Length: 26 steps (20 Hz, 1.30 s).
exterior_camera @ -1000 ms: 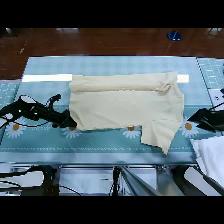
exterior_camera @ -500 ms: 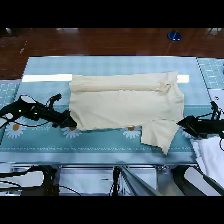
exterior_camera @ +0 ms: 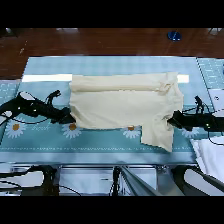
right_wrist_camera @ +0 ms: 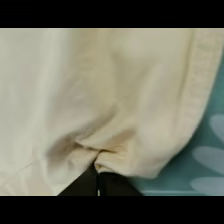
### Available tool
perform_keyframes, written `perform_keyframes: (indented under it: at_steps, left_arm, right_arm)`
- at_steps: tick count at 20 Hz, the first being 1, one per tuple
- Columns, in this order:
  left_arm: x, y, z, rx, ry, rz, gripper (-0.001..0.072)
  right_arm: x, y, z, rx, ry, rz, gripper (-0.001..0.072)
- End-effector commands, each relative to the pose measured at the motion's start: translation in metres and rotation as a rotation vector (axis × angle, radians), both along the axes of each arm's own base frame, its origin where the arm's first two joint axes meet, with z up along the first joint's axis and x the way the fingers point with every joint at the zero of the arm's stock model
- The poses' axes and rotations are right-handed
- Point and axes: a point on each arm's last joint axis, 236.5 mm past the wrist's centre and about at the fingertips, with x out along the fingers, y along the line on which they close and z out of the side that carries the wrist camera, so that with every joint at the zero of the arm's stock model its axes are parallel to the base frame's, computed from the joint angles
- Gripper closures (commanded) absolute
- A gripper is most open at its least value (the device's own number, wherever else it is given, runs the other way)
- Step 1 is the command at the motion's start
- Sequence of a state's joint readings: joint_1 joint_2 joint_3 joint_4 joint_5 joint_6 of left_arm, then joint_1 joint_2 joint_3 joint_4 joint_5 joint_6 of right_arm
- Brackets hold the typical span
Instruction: Fold the shirts.
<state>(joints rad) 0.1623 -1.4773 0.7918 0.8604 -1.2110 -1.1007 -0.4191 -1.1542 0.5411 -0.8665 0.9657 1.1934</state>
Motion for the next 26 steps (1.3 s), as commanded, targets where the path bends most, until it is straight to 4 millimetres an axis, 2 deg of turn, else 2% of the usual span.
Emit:
perform_keyframes:
  at_steps: [1,3,4,5,7,9,11,12,15,20,23,26]
  left_arm:
    - [0.019,-0.016,0.059,-0.101,-0.108,-0.032,0.0666]
    - [0.056,-0.018,0.111,-0.108,-0.302,0.009,0.0666]
    - [0.074,-0.017,0.133,-0.104,-0.392,0.041,0.0666]
    - [0.092,-0.014,0.150,-0.096,-0.468,0.078,0.0667]
    - [0.121,-0.008,0.167,-0.084,-0.554,0.145,0.0667]
    - [0.131,-0.005,0.155,-0.081,-0.536,0.166,0.0666]
    - [0.134,-0.005,0.130,-0.091,-0.470,0.174,0.0666]
    - [0.136,-0.005,0.118,-0.099,-0.437,0.181,0.0666]
    - [0.155,-0.007,0.101,-0.138,-0.393,0.213,0.0666]
    - [0.211,0.002,0.107,-0.145,-0.462,0.237,0.0666]
    - [0.232,0.005,0.100,-0.153,-0.452,0.249,0.0665]
    - [0.236,0.005,0.077,-0.154,-0.411,0.258,0.0665]
  right_arm:
    - [0.034,0.007,0.071,-0.011,-0.205,0.059,0.0686]
    - [0.061,-0.008,0.124,-0.100,-0.368,0.041,0.0686]
    - [0.074,-0.018,0.143,-0.135,-0.428,0.011,0.0686]
    - [0.087,-0.027,0.155,-0.159,-0.470,-0.026,0.0686]
    - [0.105,-0.041,0.154,-0.181,-0.485,-0.068,0.0686]
    - [0.118,-0.048,0.130,-0.161,-0.438,-0.095,0.0686]
    - [0.136,-0.054,0.108,-0.134,-0.418,-0.127,0.0686]
    - [0.147,-0.053,0.103,-0.119,-0.429,-0.143,0.0686]
    - [0.188,-0.051,0.104,-0.126,-0.481,-0.150,0.0686]
    - [0.255,-0.054,0.116,-0.173,-0.569,-0.152,0.0685]
    - [0.275,-0.056,0.102,-0.163,-0.555,-0.153,0.0685]
    - [0.279,-0.061,0.075,-0.171,-0.517,-0.167,0.0685]
